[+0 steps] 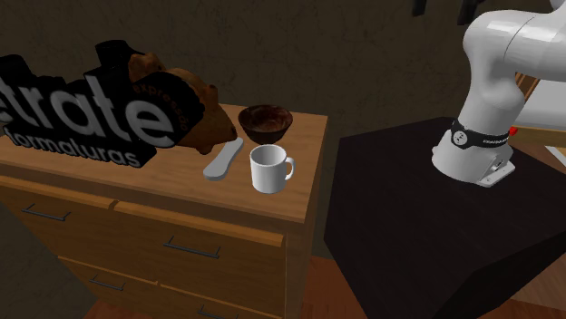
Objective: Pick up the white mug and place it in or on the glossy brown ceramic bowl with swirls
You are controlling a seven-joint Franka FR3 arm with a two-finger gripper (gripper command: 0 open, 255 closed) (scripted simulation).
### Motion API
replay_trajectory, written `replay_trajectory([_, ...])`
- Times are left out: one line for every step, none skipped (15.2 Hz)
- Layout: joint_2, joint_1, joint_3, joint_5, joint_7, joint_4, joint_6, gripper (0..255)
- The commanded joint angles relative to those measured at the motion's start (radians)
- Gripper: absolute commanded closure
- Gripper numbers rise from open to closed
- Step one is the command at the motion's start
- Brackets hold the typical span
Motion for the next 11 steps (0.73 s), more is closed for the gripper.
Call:
replay_trajectory([0.0,0.0,0.0,0.0,0.0,0.0,0.0,0])
replay_trajectory([0.019,-0.005,-0.011,-0.009,-0.012,-0.013,0.032,0])
replay_trajectory([0.039,-0.01,-0.022,-0.017,-0.025,-0.025,0.065,0])
replay_trajectory([0.06,-0.014,-0.032,-0.025,-0.037,-0.036,0.098,0])
replay_trajectory([0.083,-0.019,-0.043,-0.033,-0.049,-0.045,0.131,0])
replay_trajectory([0.107,-0.024,-0.054,-0.04,-0.061,-0.052,0.164,0])
replay_trajectory([0.133,-0.028,-0.065,-0.047,-0.072,-0.058,0.197,0])
replay_trajectory([0.161,-0.033,-0.076,-0.054,-0.084,-0.063,0.23,0])
replay_trajectory([0.189,-0.037,-0.086,-0.06,-0.095,-0.067,0.263,0])
replay_trajectory([0.219,-0.041,-0.097,-0.065,-0.107,-0.068,0.295,0])
replay_trajectory([0.25,-0.045,-0.107,-0.07,-0.118,-0.069,0.328,0])
